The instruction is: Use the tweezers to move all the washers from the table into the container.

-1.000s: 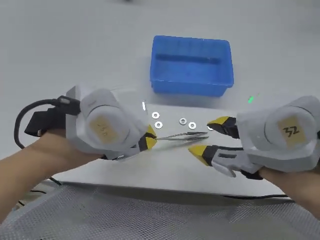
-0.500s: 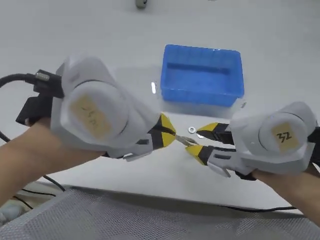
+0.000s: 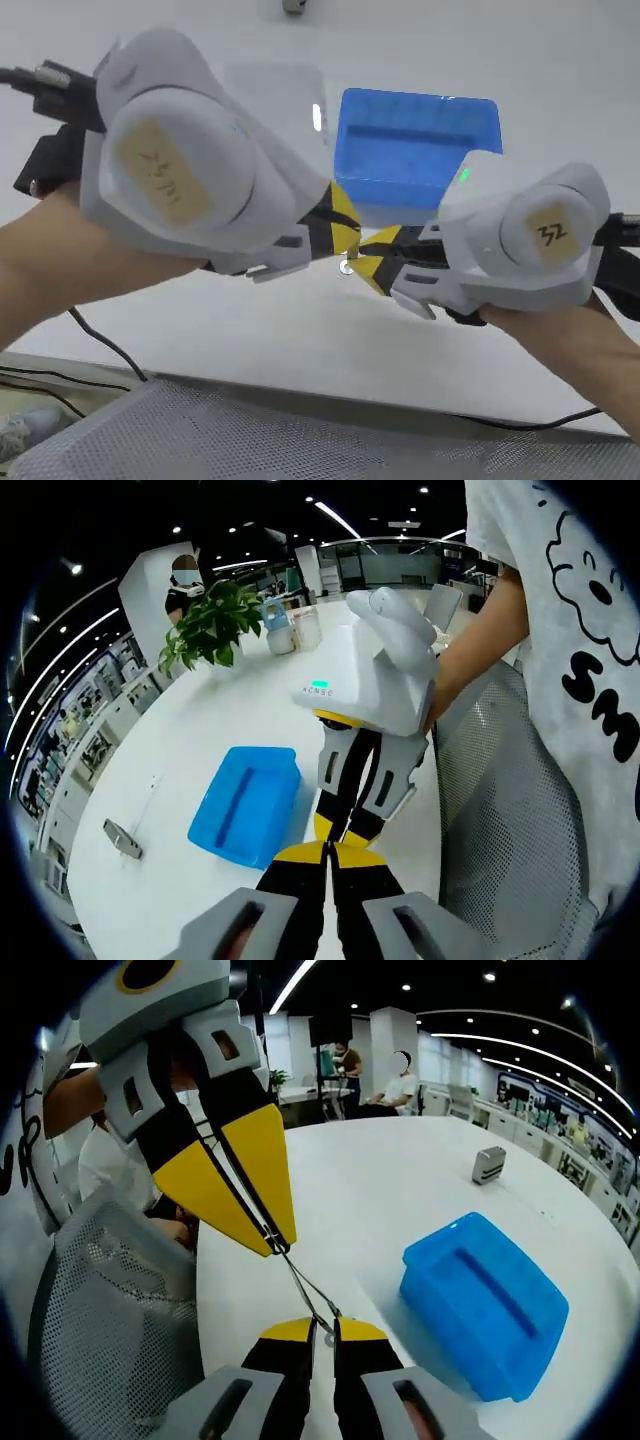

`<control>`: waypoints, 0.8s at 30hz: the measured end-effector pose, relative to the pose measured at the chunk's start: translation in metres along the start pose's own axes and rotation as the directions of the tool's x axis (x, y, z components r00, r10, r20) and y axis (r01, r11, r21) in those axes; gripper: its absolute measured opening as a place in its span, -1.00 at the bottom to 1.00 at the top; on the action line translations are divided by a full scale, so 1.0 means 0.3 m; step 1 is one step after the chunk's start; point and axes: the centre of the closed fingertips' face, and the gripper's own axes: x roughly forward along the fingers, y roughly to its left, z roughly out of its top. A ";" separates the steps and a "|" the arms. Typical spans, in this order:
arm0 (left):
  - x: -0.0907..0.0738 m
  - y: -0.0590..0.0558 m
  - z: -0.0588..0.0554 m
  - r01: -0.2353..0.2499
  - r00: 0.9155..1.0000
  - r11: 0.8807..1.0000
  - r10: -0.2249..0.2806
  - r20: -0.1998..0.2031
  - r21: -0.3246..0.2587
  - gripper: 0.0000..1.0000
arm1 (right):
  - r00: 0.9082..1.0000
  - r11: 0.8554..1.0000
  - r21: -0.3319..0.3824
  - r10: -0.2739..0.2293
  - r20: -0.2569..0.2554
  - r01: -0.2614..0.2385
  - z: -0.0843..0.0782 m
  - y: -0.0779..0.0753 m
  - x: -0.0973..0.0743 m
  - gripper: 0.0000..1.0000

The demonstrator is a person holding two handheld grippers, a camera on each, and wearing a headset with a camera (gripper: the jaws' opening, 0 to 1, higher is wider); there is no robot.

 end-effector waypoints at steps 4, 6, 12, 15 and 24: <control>0.011 0.004 -0.003 0.002 1.000 1.000 -0.002 -0.006 0.004 -1.00 | 1.000 1.000 -0.004 -0.006 0.004 0.006 0.006 -0.021 0.010 -0.93; 0.016 0.007 -0.003 0.005 1.000 1.000 -0.005 -0.007 -0.001 -1.00 | 1.000 1.000 -0.003 -0.006 0.001 0.006 0.002 -0.025 0.018 -0.92; 0.030 0.006 -0.018 0.011 1.000 1.000 -0.011 -0.011 -0.023 -1.00 | 1.000 1.000 0.002 0.000 -0.011 0.000 -0.017 -0.022 0.036 -0.92; 0.034 0.010 -0.033 0.012 1.000 1.000 -0.013 -0.024 -0.025 -1.00 | 1.000 1.000 0.022 0.005 -0.005 -0.005 -0.016 -0.022 0.044 -0.92; 0.039 0.038 -0.038 0.019 1.000 0.999 -0.020 -0.012 -0.046 -1.00 | 1.000 1.000 -0.008 0.007 -0.016 -0.007 -0.003 -0.029 0.048 -0.88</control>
